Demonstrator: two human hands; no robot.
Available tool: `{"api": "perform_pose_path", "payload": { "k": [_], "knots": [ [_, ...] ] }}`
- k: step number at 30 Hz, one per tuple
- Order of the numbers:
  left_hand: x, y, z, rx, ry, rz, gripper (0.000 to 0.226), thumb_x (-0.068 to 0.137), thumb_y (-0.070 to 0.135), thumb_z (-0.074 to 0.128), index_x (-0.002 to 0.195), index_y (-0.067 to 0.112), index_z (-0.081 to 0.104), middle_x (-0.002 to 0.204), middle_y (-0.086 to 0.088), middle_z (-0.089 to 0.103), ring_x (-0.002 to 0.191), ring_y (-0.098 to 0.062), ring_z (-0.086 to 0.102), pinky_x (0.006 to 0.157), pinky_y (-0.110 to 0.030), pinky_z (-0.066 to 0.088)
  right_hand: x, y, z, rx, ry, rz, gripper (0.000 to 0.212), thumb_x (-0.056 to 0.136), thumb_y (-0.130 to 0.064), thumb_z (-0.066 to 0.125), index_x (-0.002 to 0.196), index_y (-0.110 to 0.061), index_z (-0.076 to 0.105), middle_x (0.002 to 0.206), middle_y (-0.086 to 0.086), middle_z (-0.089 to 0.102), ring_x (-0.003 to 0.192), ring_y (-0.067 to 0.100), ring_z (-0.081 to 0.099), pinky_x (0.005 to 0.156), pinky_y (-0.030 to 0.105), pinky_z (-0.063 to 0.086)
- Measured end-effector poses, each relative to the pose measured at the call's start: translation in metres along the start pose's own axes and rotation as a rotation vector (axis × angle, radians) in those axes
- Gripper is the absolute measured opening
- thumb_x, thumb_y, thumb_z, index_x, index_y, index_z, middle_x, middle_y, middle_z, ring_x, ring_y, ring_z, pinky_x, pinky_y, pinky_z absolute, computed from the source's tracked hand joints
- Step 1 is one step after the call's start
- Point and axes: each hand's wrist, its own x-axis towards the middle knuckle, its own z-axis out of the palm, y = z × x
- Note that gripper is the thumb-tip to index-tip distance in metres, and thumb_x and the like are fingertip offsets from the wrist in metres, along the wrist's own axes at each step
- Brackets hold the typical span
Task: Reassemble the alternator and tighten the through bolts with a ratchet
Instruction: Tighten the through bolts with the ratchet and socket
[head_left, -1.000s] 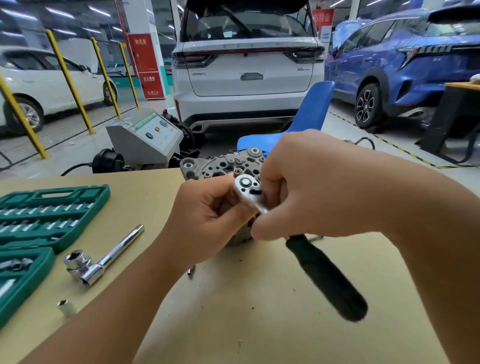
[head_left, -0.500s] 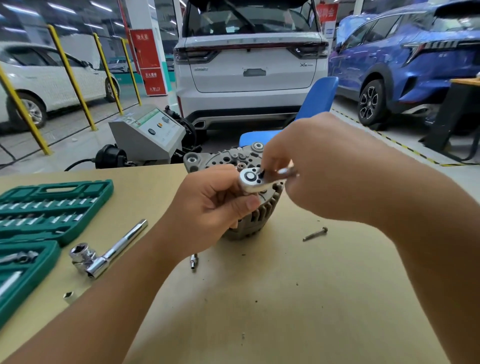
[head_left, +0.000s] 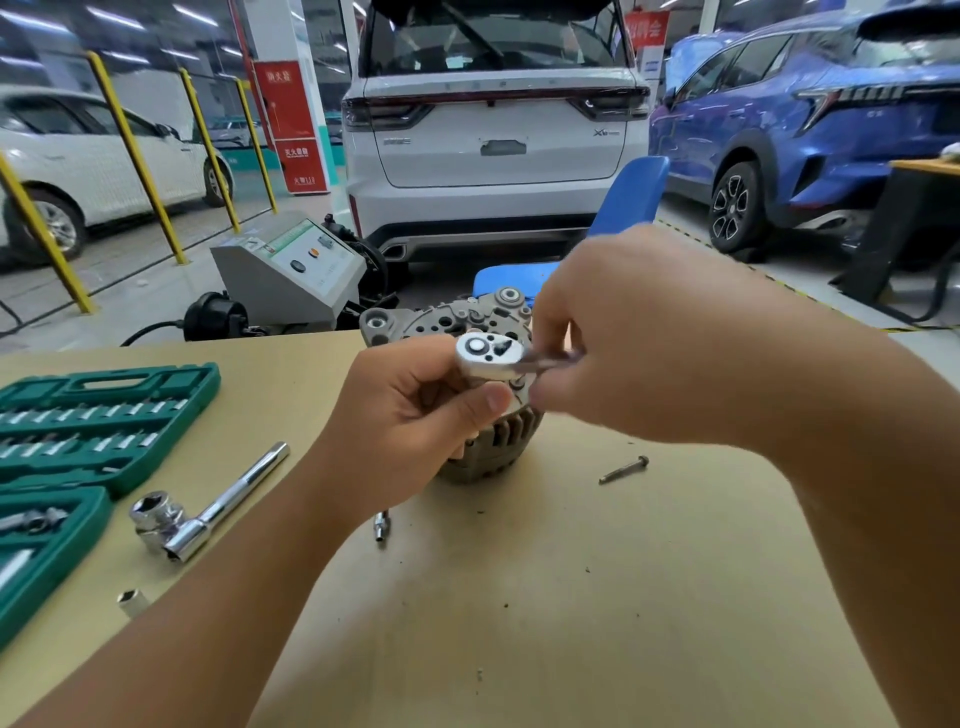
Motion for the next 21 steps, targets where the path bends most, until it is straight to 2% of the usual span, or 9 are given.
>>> {"api": "perform_pose_path", "payload": {
  "k": [2,3,6,10,12,15,17,19,21],
  "knots": [
    [0.0,-0.001,0.001,-0.033,0.009,-0.01,0.02,0.093,0.021,0.071,0.101,0.004,0.075,0.073,0.007,0.064,0.051,-0.008,0.054,0.049,-0.019,0.044,0.0,-0.006,-0.002,-0.042,-0.181,-0.02,0.046,0.064,-0.055,0.063,0.088,-0.017,0.071,0.064,-0.009,0.06,0.062,0.017,0.058,0.07,0.038,0.058],
    [-0.001,-0.001,0.001,-0.049,-0.008,-0.011,0.017,0.093,0.021,0.07,0.1,0.006,0.074,0.073,0.008,0.064,0.052,-0.008,0.054,0.049,-0.019,0.044,-0.002,-0.008,-0.002,-0.084,-0.201,-0.04,0.047,0.06,-0.054,0.063,0.088,-0.016,0.069,0.061,-0.01,0.056,0.06,0.017,0.056,0.074,0.041,0.057],
    [0.001,0.0,-0.004,-0.049,-0.062,-0.023,0.015,0.094,0.021,0.069,0.103,0.009,0.074,0.073,0.004,0.065,0.051,-0.008,0.056,0.05,-0.019,0.047,-0.002,0.003,-0.003,-0.05,-0.074,0.002,0.01,0.076,-0.028,0.069,0.086,-0.027,0.071,0.075,-0.013,0.064,0.07,0.011,0.06,0.059,0.031,0.052],
    [0.0,0.001,-0.004,0.005,-0.025,-0.036,0.009,0.096,0.019,0.072,0.101,0.011,0.074,0.07,0.009,0.065,0.048,-0.008,0.057,0.047,-0.02,0.046,-0.002,0.012,0.0,-0.023,0.066,0.032,0.003,0.084,-0.026,0.067,0.088,-0.026,0.069,0.077,-0.006,0.062,0.064,0.013,0.058,0.053,0.026,0.043],
    [0.0,0.001,0.001,0.016,0.024,-0.02,0.012,0.096,0.023,0.073,0.097,0.012,0.076,0.067,0.009,0.065,0.046,-0.006,0.055,0.046,-0.018,0.043,0.001,0.008,0.001,-0.018,-0.079,-0.005,0.016,0.075,-0.036,0.071,0.085,-0.023,0.071,0.071,-0.004,0.066,0.057,0.016,0.062,0.045,0.029,0.051],
    [0.001,0.003,0.003,-0.018,-0.011,0.021,0.023,0.096,0.041,0.07,0.097,0.019,0.076,0.069,0.004,0.063,0.05,-0.003,0.051,0.05,-0.016,0.041,-0.002,-0.001,0.0,-0.101,-0.23,-0.065,0.028,0.061,-0.045,0.071,0.081,-0.025,0.071,0.069,-0.004,0.069,0.066,0.019,0.068,0.056,0.036,0.06],
    [0.002,0.004,0.001,-0.012,-0.065,0.02,0.017,0.096,0.036,0.069,0.104,0.022,0.075,0.072,0.006,0.062,0.054,-0.003,0.05,0.051,-0.016,0.041,-0.003,0.004,-0.003,-0.052,-0.144,-0.024,0.01,0.074,-0.032,0.072,0.084,-0.032,0.072,0.074,-0.009,0.067,0.072,0.013,0.064,0.054,0.028,0.052],
    [0.002,0.003,-0.001,0.015,-0.082,0.032,0.011,0.096,0.028,0.068,0.102,0.022,0.076,0.073,0.013,0.062,0.055,-0.004,0.051,0.051,-0.017,0.042,-0.005,0.007,-0.002,-0.048,0.005,0.015,0.016,0.084,-0.021,0.065,0.093,-0.032,0.069,0.084,-0.01,0.063,0.075,0.013,0.058,0.059,0.03,0.047],
    [0.0,0.001,0.0,0.01,-0.029,0.02,0.01,0.094,0.025,0.07,0.103,0.026,0.075,0.073,0.017,0.064,0.052,-0.004,0.053,0.049,-0.016,0.044,-0.004,0.006,-0.001,-0.051,0.075,0.025,0.01,0.085,-0.027,0.064,0.094,-0.026,0.068,0.079,-0.006,0.061,0.069,0.014,0.057,0.062,0.031,0.046]
  ]
}}
